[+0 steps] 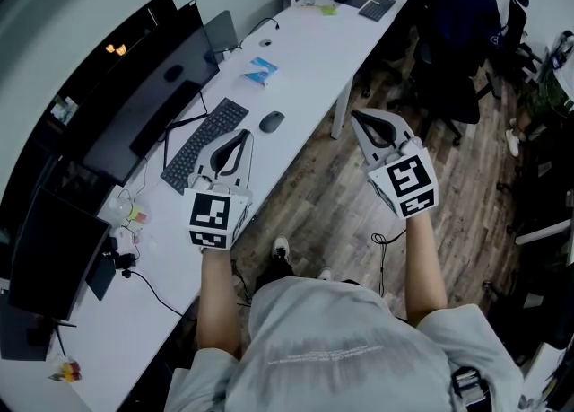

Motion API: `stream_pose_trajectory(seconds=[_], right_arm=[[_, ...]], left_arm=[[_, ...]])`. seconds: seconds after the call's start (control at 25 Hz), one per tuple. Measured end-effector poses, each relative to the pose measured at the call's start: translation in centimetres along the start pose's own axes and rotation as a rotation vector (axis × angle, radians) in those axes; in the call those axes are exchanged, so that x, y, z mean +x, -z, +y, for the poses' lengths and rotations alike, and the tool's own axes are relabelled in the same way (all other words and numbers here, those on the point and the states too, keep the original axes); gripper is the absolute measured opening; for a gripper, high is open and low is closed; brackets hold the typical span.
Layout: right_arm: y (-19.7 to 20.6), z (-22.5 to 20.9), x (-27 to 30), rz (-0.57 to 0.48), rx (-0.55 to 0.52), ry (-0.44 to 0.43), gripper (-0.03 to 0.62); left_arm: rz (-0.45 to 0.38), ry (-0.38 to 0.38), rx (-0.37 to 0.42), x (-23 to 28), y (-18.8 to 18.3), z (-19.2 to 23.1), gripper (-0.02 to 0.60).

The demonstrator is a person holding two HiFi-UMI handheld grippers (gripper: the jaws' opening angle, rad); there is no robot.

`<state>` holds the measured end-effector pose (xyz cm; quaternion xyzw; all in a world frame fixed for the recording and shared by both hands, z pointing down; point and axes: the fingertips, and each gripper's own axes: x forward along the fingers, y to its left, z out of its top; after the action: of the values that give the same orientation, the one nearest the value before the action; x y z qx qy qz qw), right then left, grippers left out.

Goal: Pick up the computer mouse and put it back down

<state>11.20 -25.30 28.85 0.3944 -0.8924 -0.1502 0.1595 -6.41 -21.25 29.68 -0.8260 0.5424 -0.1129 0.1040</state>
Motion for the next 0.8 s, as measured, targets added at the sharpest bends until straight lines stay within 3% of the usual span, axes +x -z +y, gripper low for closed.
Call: stream_pose_trajectory(seconds=[0.8], right_arm=[[1.0,0.5,1.3,0.042,-0.007,-0.015,0.002]], left_arm=[[0.017,0.025,0.006,0.4,0.9,0.4,0.017]])
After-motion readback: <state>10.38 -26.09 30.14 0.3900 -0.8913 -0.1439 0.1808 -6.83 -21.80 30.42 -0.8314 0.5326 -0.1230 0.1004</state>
